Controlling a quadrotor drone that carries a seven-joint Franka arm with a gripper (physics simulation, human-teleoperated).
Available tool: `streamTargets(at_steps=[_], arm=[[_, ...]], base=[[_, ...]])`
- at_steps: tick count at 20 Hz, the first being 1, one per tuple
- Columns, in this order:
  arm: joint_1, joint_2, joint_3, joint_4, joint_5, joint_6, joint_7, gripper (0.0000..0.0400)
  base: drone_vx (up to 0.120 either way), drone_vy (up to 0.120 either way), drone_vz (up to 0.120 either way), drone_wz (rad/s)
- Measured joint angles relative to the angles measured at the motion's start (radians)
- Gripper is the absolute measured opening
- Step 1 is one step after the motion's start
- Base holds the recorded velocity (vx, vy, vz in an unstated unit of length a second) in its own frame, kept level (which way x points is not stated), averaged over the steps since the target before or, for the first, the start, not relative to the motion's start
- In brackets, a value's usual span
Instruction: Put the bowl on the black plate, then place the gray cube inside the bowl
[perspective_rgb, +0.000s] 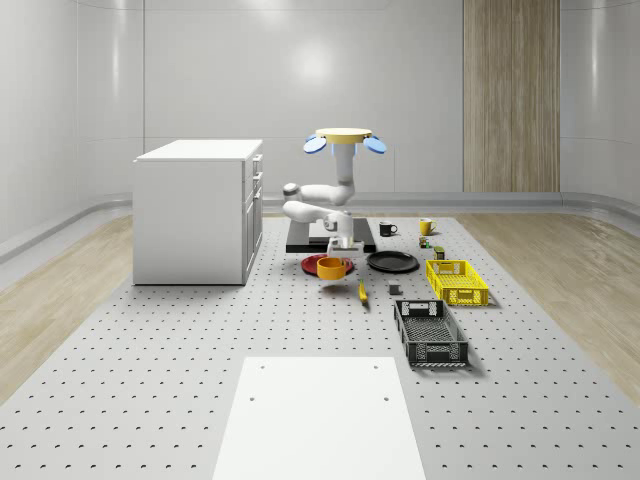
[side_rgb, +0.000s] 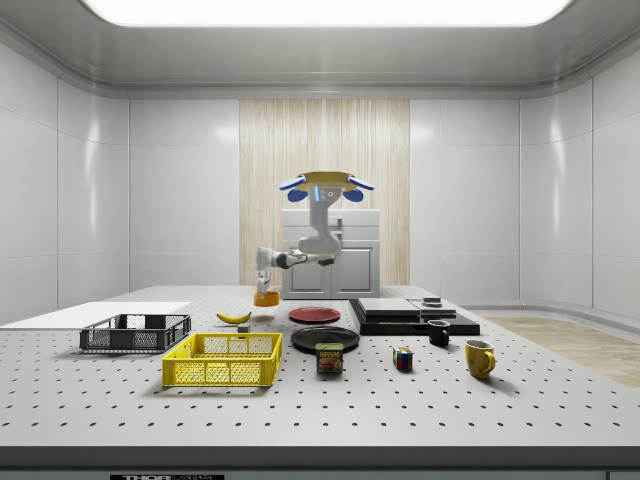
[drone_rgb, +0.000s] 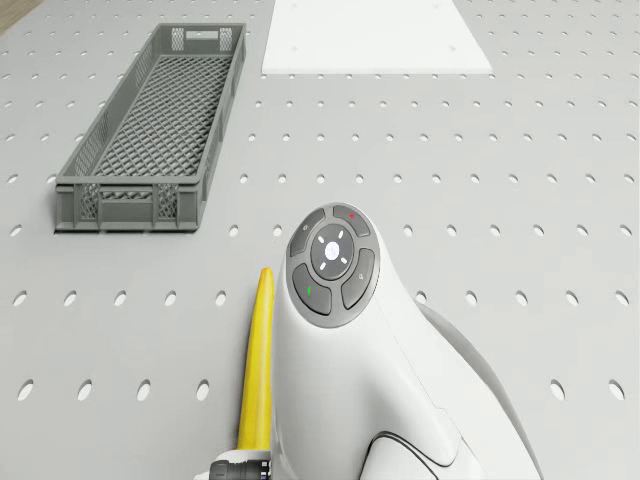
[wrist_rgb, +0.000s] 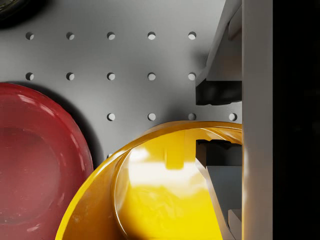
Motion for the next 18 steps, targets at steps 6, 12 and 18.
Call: streamTargets(at_steps=[6, 12, 18], arm=[[-0.001, -0.003, 0.001, 0.0, 0.002, 0.003, 0.001, 0.01], [-0.002, -0.006, 0.002, 0.0, 0.003, 0.005, 0.002, 0.01], [-0.003, -0.009, 0.002, 0.0, 0.005, 0.008, 0.002, 0.01]], base=[[-0.12, 0.12, 0.0, 0.0], [-0.12, 0.12, 0.0, 0.0], [-0.12, 0.12, 0.0, 0.0]])
